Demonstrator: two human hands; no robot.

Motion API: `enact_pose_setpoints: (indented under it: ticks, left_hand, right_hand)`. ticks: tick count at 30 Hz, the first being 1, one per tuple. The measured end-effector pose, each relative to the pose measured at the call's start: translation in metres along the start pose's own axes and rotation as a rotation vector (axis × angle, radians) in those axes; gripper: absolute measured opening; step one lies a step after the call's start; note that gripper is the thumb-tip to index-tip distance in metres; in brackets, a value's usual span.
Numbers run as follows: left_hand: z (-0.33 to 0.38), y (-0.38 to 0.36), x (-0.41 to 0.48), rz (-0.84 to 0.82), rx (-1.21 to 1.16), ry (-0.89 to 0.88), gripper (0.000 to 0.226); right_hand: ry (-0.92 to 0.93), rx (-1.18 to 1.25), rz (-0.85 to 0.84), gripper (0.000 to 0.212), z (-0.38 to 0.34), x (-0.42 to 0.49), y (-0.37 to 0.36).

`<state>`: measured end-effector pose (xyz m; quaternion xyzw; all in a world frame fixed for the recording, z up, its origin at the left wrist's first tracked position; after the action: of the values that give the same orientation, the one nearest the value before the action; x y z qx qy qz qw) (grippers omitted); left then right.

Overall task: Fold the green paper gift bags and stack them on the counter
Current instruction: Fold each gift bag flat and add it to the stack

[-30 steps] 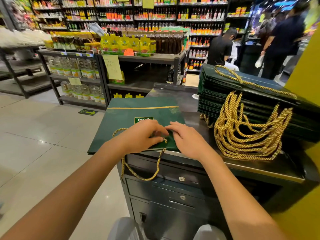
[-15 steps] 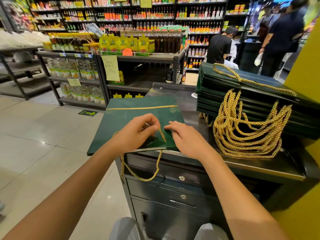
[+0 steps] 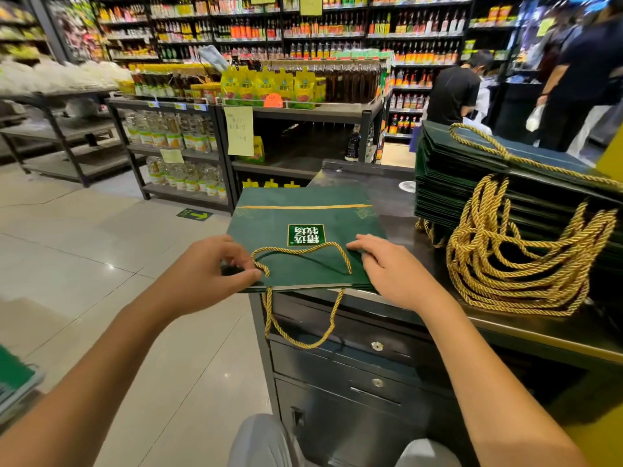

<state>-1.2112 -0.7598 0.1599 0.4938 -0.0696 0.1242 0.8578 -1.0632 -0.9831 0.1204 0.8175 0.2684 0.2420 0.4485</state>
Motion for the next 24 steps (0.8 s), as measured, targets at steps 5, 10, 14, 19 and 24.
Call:
enact_pose_setpoints:
  ticks: [5, 10, 14, 19, 24]
  left_hand:
    - [0.004, -0.009, -0.001, -0.005, -0.015, -0.013, 0.009]
    - [0.003, -0.014, 0.003, 0.006, -0.138, 0.060, 0.004]
    - [-0.002, -0.025, 0.007, -0.031, -0.266, 0.159, 0.007]
    - [-0.010, -0.018, 0.008, -0.034, -0.735, 0.247, 0.022]
    - [-0.022, -0.004, 0.008, 0.056, -1.092, 0.278, 0.026]
  right_hand:
    - [-0.005, -0.014, -0.016, 0.041, -0.001, 0.000, -0.002]
    - [-0.008, -0.024, -0.025, 0.041, -0.003, -0.001, -0.002]
    - [-0.009, -0.025, -0.024, 0.041, -0.004, -0.001, -0.001]
    - [-0.009, -0.031, -0.029, 0.042, -0.005, -0.001, -0.001]
    - [-0.020, -0.026, -0.022, 0.041, -0.005, -0.003, 0.000]
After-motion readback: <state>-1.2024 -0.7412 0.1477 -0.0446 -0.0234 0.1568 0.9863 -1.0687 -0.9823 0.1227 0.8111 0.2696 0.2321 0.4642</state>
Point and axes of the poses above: each hand's wrist, its own x-axis towards the middle knuckle, its own y-axis out of the back of the hand, z = x × y, the point moved 9 cm from there along x, towards the middle knuckle, and after that the axes turned 2 degrees about -z, right-handed, at the moved point
